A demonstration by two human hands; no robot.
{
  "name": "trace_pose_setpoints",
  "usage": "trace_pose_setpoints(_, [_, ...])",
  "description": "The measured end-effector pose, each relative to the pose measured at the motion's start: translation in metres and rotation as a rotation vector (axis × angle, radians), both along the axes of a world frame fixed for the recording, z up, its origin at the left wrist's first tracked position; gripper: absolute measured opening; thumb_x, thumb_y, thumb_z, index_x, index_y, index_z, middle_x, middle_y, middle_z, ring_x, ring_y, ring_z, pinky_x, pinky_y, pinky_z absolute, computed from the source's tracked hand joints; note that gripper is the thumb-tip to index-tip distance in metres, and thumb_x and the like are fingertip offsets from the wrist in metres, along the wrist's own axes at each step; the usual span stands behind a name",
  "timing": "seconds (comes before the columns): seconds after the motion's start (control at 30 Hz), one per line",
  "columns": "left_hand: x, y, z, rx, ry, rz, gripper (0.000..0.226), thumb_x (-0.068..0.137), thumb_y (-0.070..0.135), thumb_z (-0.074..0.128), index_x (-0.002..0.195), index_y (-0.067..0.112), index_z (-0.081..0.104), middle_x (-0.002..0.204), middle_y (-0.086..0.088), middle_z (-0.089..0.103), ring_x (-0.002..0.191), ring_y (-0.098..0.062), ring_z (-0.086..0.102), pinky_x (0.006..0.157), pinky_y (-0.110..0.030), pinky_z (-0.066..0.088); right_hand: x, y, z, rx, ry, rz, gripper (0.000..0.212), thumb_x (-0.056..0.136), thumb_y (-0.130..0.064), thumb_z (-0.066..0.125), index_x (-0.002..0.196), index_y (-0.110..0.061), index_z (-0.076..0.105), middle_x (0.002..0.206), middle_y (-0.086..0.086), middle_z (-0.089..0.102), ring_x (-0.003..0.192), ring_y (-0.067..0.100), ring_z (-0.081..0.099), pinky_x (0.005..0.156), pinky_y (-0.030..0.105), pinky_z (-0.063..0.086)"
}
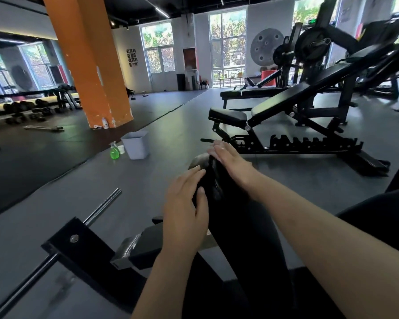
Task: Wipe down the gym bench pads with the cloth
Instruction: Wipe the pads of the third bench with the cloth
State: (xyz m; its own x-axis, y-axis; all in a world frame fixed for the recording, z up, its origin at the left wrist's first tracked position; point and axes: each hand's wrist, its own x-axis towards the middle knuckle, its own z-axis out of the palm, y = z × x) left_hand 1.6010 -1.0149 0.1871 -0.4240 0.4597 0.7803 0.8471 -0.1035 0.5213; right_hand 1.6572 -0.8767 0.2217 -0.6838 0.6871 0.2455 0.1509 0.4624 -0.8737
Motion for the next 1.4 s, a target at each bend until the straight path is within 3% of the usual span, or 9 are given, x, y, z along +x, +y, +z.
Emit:
trace_pose_setpoints(0.1, [0.001, 0.002, -0.005, 0.005, 0.038, -0.003, 0.045, 0.087, 0.024, 0.037, 0.119, 0.005, 0.061, 0.121, 0.008, 0.051, 0.115, 0.003, 0.04, 0.103, -0.008, 0.026, 0.022, -0.028, -0.021, 0.148, 0.03, -0.022, 0.043, 0.097, -0.052, 0.03, 0.139, -0.053, 0.018, 0.16, -0.009, 0.006, 0.146, 0.009, -0.003, 0.117, 0.044, -0.007])
trace_pose_setpoints(0.2, [0.004, 0.004, -0.009, 0.01, 0.024, 0.0, 0.047, 0.088, 0.025, 0.035, 0.123, 0.004, 0.058, 0.125, 0.004, 0.051, 0.12, -0.003, 0.042, 0.106, -0.02, 0.03, 0.041, -0.054, -0.044, 0.217, 0.058, -0.014, 0.045, 0.079, -0.07, 0.021, 0.121, -0.07, 0.006, 0.158, -0.017, -0.004, 0.144, 0.005, -0.013, 0.118, 0.047, -0.006])
trace_pose_setpoints(0.3, [0.006, 0.006, -0.014, 0.001, -0.009, 0.002, 0.05, 0.091, 0.029, 0.033, 0.126, 0.002, 0.056, 0.133, -0.006, 0.053, 0.125, -0.018, 0.046, 0.106, -0.033, 0.032, 0.027, -0.049, -0.032, 0.188, -0.003, -0.099, 0.065, 0.068, -0.076, 0.014, 0.132, -0.064, 0.009, 0.159, -0.015, 0.0, 0.146, 0.011, -0.006, 0.117, 0.051, -0.001])
trace_pose_setpoints(0.4, [0.007, 0.006, -0.016, -0.001, 0.025, 0.013, 0.05, 0.092, 0.03, 0.034, 0.132, 0.004, 0.051, 0.137, -0.003, 0.047, 0.127, -0.013, 0.041, 0.108, -0.024, 0.028, 0.004, -0.03, -0.01, 0.128, -0.065, -0.177, 0.074, 0.075, -0.074, 0.026, 0.145, -0.048, 0.022, 0.159, -0.01, 0.008, 0.147, 0.02, 0.004, 0.116, 0.053, 0.001])
trace_pose_setpoints(0.57, [0.013, 0.006, -0.021, -0.037, 0.072, 0.078, 0.054, 0.091, 0.034, 0.038, 0.136, 0.005, 0.045, 0.141, -0.007, 0.042, 0.132, -0.017, 0.033, 0.109, -0.025, 0.023, -0.017, 0.002, -0.01, -0.002, 0.071, -0.186, 0.082, 0.057, -0.083, 0.027, 0.13, -0.049, 0.045, 0.147, -0.013, 0.038, 0.14, 0.017, 0.026, 0.114, 0.051, 0.012])
trace_pose_setpoints(0.73, [0.02, 0.009, -0.026, -0.055, 0.131, 0.155, 0.055, 0.092, 0.031, 0.037, 0.139, 0.003, 0.039, 0.145, -0.014, 0.037, 0.136, -0.022, 0.026, 0.109, -0.043, 0.026, 0.002, 0.017, -0.043, -0.062, -0.009, -0.185, 0.076, 0.069, -0.079, 0.018, 0.14, -0.053, 0.029, 0.156, -0.016, 0.021, 0.146, 0.02, 0.007, 0.113, 0.051, -0.006])
trace_pose_setpoints(0.93, [0.033, 0.008, -0.034, -0.074, 0.284, 0.178, 0.054, 0.089, 0.026, 0.039, 0.139, 0.007, 0.032, 0.143, -0.01, 0.032, 0.134, -0.027, 0.027, 0.108, -0.045, 0.027, 0.044, 0.022, -0.107, -0.276, -0.155, -0.259, 0.099, 0.055, -0.086, 0.004, 0.146, -0.048, 0.019, 0.159, -0.011, 0.01, 0.147, 0.022, 0.004, 0.112, 0.05, -0.007])
trace_pose_setpoints(1.17, [0.034, 0.011, -0.039, -0.091, 0.333, 0.198, 0.056, 0.09, 0.024, 0.037, 0.142, 0.006, 0.024, 0.146, -0.011, 0.025, 0.133, -0.028, 0.025, 0.106, -0.044, 0.025, 0.015, 0.006, -0.049, -0.125, -0.026, -0.228, 0.052, 0.096, -0.058, 0.02, 0.145, -0.042, 0.026, 0.158, -0.006, 0.017, 0.145, 0.018, 0.007, 0.114, 0.051, -0.006])
trace_pose_setpoints(1.4, [0.035, 0.012, -0.043, -0.126, 0.322, 0.217, 0.057, 0.091, 0.024, 0.033, 0.143, 0.006, 0.021, 0.149, -0.01, 0.02, 0.136, -0.029, 0.022, 0.11, -0.045, 0.019, 0.016, 0.009, -0.051, -0.028, 0.122, -0.113, 0.057, 0.1, -0.049, 0.026, 0.151, -0.031, 0.009, 0.158, -0.005, 0.019, 0.146, 0.017, 0.001, 0.116, 0.042, -0.01])
